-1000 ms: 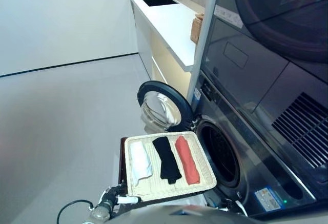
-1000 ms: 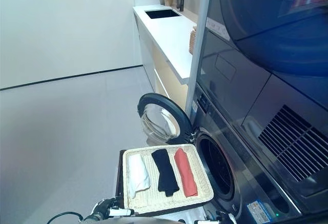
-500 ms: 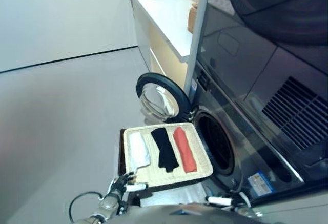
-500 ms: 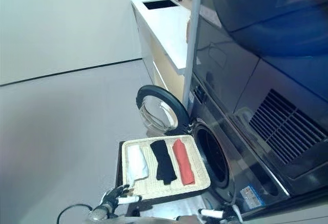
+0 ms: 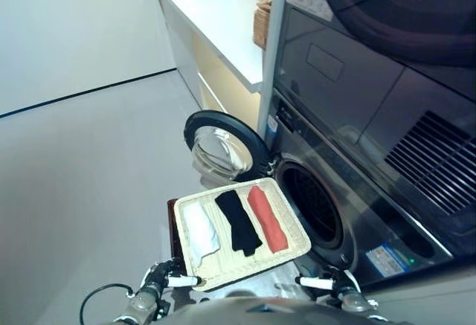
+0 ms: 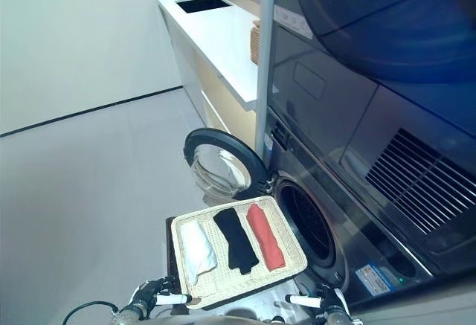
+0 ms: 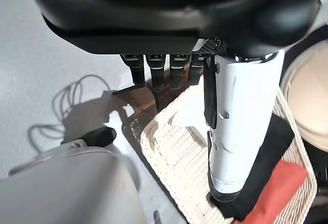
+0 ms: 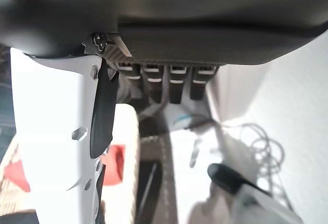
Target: Pick up the clothes and place them into the washing machine
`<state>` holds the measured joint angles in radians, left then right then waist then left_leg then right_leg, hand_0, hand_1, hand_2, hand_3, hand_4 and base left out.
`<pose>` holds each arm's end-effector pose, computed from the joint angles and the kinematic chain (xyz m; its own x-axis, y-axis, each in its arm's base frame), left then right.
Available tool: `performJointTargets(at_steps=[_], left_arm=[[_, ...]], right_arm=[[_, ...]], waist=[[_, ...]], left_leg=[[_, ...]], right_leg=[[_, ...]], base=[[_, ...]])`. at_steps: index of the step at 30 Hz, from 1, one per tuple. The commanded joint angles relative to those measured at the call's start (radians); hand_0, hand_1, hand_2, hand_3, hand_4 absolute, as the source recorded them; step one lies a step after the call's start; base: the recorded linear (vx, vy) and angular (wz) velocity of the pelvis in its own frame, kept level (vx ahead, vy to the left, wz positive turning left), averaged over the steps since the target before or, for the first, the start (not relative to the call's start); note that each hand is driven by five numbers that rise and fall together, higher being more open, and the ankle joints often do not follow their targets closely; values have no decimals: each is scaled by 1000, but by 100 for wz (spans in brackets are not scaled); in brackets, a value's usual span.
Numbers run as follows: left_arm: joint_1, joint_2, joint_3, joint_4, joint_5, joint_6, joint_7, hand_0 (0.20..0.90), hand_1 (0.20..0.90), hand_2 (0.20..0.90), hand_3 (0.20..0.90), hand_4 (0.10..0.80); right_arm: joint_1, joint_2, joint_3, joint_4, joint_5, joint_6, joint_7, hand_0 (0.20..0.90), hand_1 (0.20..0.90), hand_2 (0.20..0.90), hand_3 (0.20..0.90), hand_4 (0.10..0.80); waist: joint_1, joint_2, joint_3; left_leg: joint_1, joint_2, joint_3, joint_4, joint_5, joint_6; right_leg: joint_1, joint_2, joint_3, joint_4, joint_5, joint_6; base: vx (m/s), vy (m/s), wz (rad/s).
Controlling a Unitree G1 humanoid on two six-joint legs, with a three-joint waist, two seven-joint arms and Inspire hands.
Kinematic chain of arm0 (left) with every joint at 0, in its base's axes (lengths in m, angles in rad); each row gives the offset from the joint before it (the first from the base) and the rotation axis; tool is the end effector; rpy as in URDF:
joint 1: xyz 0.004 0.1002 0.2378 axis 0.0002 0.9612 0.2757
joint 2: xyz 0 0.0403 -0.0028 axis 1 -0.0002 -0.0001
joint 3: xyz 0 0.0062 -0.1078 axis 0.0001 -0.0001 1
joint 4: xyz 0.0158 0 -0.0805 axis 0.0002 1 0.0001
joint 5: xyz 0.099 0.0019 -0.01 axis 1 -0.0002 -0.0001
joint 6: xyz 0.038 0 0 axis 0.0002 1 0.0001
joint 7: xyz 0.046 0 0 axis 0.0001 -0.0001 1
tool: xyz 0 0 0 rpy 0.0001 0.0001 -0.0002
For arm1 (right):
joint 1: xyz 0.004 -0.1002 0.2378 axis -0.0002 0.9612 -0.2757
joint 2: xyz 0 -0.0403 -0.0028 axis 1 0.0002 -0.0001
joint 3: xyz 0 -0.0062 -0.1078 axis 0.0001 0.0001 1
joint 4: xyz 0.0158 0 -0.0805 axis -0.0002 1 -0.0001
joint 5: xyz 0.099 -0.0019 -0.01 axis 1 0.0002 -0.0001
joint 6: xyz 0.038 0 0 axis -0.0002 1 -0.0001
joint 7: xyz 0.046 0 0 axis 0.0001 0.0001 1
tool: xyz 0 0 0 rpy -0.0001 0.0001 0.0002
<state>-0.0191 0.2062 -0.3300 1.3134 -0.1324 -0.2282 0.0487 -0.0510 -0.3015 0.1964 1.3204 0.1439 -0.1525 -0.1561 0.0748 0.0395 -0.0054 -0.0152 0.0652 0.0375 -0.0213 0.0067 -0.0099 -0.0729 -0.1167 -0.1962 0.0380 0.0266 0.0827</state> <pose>0.0713 0.2040 -0.1224 0.4753 0.1059 -0.8735 0.1797 0.9601 0.2141 0.0808 -0.2461 -0.1117 0.4374 -0.3622 -0.8231 0.0104 0.9173 -0.3981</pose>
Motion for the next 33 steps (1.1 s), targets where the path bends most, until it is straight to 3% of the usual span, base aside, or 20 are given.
performJointTargets(at_steps=[1, 8, 11, 12, 18, 28, 30, 33], left_arm=[[-61, 31, 32, -91, -66, -80, 23, 900, 900, 900, 900, 800], [-133, 64, -39, -281, -159, -156, 81, 900, 900, 900, 900, 800], [-139, 79, -49, -334, -216, -162, 60, 900, 900, 900, 900, 800], [-136, 101, -65, -422, -237, -180, 53, 900, 900, 900, 900, 800], [-94, 124, 14, -655, -310, -217, 70, 900, 900, 900, 900, 800], [-44, 168, -8, -868, -295, -227, 58, 900, 900, 900, 900, 800], [-44, 171, -20, -882, -297, -226, 55, 900, 900, 900, 900, 800], [-40, 182, -27, -916, -288, -227, 64, 900, 900, 900, 900, 800]], right_arm=[[-123, -44, 28, -40, -11, -45, -57, 900, 900, 900, 900, 800], [-340, -89, 129, -149, 10, -68, -140, 900, 900, 900, 900, 800], [-404, -109, 166, -166, 8, -65, -156, 900, 900, 900, 900, 800], [-460, -123, 191, -169, 10, -61, -171, 900, 900, 900, 900, 800], [-574, -149, 233, -150, 2, -57, -227, 900, 900, 900, 900, 800], [-796, -249, 283, 20, -5, -42, -296, 900, 900, 900, 900, 800], [-817, -266, 285, 42, 0, -40, -300, 900, 900, 900, 900, 800], [-855, -291, 295, 55, 1, -40, -311, 900, 900, 900, 900, 800]], waist=[[12, -66, 50], [8, -61, 208], [9, -59, 231], [20, -54, 248], [46, -47, 278], [69, -31, 282], [74, -23, 282], [73, -14, 287]], left_leg=[[-112, -26, -46, 13, 7, -58], [-342, -33, -60, 126, 22, -69], [-400, -31, -60, 150, 25, -70], [-439, -29, -57, 165, 21, -70], [-574, -37, -66, 242, 0, -76], [-811, -55, -74, 506, -108, -59], [-834, -52, -74, 558, -166, -59], [-883, -52, -71, 614, -189, -55]], right_leg=[[71, -68, 10, -112, 24, 52], [-126, -77, 9, -49, 52, 41], [-191, -78, 14, -14, 53, 40], [-234, -75, 19, 14, 47, 38], [-366, -71, 13, 102, 13, 32], [-621, -69, 61, 338, -56, 16], [-652, -66, 73, 394, -99, 21], [-704, -72, 84, 449, -117, 22]], base=[[-108, -39, 10], [-214, -53, 13], [-113, -3, 2], [-52, 20, -1], [-7, 7, 3], [5, 65, 4], [86, 72, -7], [27, 63, -2]])
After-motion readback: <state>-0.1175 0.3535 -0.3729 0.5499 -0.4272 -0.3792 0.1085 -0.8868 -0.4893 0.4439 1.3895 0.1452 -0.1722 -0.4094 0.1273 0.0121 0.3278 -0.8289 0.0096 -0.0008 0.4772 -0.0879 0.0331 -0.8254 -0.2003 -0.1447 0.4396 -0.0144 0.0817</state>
